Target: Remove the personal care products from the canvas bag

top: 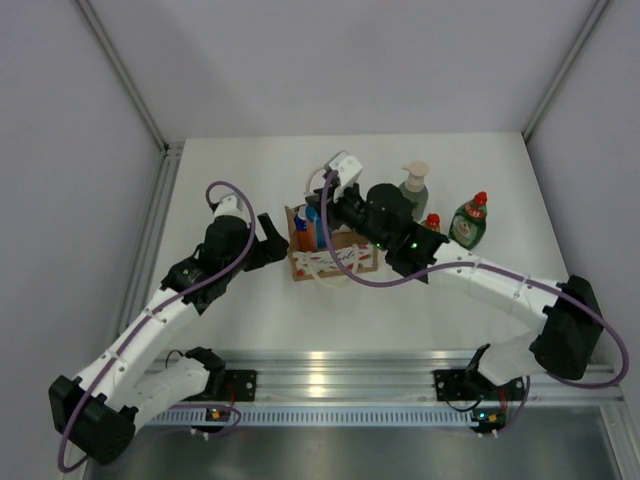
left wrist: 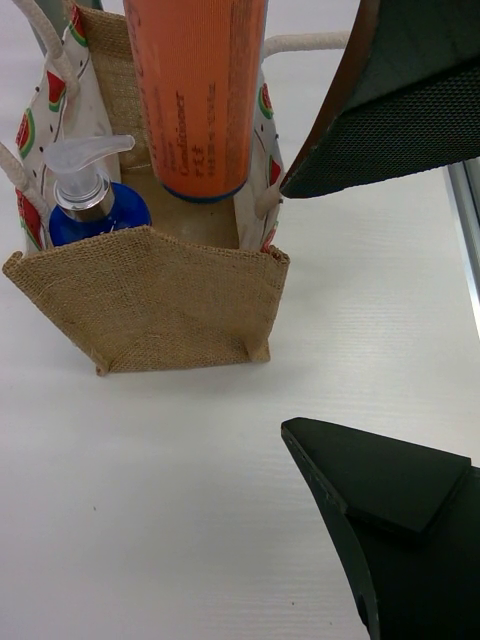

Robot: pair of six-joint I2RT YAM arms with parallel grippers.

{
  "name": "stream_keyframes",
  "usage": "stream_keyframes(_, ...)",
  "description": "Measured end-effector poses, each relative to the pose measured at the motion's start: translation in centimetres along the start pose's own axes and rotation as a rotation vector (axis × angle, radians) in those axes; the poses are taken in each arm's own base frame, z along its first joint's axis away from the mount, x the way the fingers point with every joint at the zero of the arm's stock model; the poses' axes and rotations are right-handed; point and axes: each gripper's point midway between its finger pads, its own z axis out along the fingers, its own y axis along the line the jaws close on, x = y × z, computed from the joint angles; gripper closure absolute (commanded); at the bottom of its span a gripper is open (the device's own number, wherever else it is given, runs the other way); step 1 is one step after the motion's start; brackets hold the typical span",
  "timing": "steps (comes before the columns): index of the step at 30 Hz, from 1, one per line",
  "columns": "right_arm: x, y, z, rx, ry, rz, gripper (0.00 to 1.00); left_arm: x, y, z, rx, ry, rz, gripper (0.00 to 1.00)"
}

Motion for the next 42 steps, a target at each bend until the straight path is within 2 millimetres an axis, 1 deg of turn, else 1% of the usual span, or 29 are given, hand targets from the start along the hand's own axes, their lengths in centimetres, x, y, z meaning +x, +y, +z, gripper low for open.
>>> stream_keyframes(6,-3.7,-0.8,-2.1,0.028,-0.058,0.001,1.00,0.2,-0.3,0.2,0.015,0.009,-0.002,0.05)
stream_keyframes(10,-5.6,-1.6,-3.4,0.059,-0.082,-0.003,1.00,0.5,-0.6,0.4,0.027,0.026,-0.004,0.05)
stream_keyframes(19,-8.0,-4.3,-7.7,0.185,-0.108,-0.008,1.00,1.3,-1.8,1.4,0.073,0.076,-0.026,0.05)
stream_keyframes(21,-8.1,-4.9,-9.0,0.217,-0.119,-0.003,1.00,1.3,-2.0,1.6,0.081,0.078,-0.030,0.05)
stream_keyframes(24,-6.9,-5.8,-11.1,0.264,-0.115,0.001,1.00,1.4,-2.2,1.8,0.090,0.084,-0.034,0.05)
stream_keyframes(27,-4.9,-6.6,-12.9,0.305,-0.095,-0.001,1.00,1.6,-2.3,2.0,0.090,0.091,-0.034,0.05)
stream_keyframes(30,-2.4,-7.3,-14.4,0.338,-0.061,-0.004,1.00,1.6,-2.3,2.2,0.091,0.094,-0.035,0.05)
stream_keyframes(33,-0.3,-7.5,-15.4,0.352,-0.040,-0.002,1.00,1.6,-2.4,2.2,0.092,0.093,-0.037,0.05)
stream_keyframes(37,3.0,-7.5,-16.6,0.361,-0.013,0.003,1.00,1.6,-2.4,2.2,0.093,0.092,-0.037,0.05)
stream_keyframes(39,5.0,-7.5,-17.0,0.364,0.000,0.006,1.00,1.6,-2.4,2.2,0.093,0.091,-0.037,0.05)
stream_keyframes(42,8.4,-7.4,-17.6,0.367,0.025,0.010,1.00,1.5,-2.4,2.2,0.091,0.088,-0.036,0.05)
